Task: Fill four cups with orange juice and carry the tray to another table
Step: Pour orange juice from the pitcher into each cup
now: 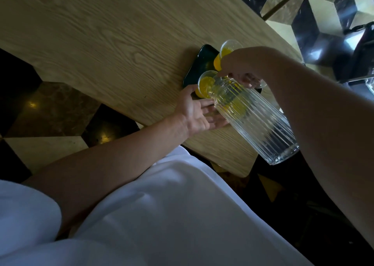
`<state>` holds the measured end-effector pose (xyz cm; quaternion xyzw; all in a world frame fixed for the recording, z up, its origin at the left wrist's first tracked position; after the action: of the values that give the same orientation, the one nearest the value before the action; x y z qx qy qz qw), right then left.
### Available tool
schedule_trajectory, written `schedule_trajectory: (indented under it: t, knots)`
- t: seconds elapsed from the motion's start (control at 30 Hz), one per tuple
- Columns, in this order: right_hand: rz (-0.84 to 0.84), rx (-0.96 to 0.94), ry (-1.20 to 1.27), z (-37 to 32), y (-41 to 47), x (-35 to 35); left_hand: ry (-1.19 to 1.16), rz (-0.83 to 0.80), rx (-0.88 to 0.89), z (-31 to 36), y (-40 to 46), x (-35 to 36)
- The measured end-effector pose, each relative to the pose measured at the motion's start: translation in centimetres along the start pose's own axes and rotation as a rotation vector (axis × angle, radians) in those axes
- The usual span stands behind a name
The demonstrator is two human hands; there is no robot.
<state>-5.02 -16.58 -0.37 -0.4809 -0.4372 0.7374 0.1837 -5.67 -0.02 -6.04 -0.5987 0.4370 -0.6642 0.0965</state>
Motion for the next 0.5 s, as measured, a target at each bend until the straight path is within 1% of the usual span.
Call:
schedule_trajectory:
  t: [0.2, 0.3, 0.5]
  knots:
    - [-0.107, 0.019, -0.033, -1.0, 0.1, 0.0, -0.041, -0.035, -0.019, -0.2, -0.2, 0.8]
    - [-0.172, 0.029, 0.034, -0.3, -0.1, 0.3, -0.075, -0.039, -0.044, -0.4, -0.1, 0.9]
    - [-0.238, 0.015, 0.013, -1.5, -1.3, 0.4, -0.050, -0.030, -0.057, 0.0, 0.6, 0.8]
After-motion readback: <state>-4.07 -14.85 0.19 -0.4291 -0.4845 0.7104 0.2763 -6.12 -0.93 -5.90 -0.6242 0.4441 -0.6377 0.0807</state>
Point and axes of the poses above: each hand's wrist, its own y-axis towards the middle knuckle, its own x-axis out of the palm, z = x × y, the point moved 9 cm from there along y, towards the middle knuckle, and after that the axes turned 2 degrees about x, right-handed, at the moved point
